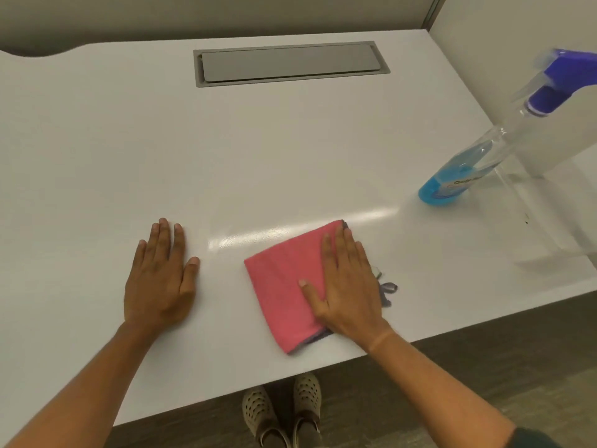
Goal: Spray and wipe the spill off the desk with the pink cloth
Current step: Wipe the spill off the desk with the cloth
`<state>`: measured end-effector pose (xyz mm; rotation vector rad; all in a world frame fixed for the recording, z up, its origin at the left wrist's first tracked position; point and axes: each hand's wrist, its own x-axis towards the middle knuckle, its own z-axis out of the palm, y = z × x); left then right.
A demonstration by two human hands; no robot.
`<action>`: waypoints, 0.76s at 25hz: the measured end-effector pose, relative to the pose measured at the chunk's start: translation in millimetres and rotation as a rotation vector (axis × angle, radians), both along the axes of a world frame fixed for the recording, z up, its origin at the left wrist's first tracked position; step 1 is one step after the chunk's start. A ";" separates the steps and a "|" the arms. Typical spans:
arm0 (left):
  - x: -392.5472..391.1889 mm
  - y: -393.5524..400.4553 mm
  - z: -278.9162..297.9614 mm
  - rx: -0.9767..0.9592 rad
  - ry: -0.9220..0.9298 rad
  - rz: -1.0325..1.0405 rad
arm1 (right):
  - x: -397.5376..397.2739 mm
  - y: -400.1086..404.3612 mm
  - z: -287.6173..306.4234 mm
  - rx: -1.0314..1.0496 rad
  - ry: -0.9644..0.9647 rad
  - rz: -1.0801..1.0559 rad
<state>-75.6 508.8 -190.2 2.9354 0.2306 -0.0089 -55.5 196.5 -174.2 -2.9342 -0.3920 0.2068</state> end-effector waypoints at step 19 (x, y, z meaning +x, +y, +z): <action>-0.4 -1.1 1.0 0.007 -0.027 0.011 | 82.9 77.3 -1.6 -0.010 -0.036 -0.232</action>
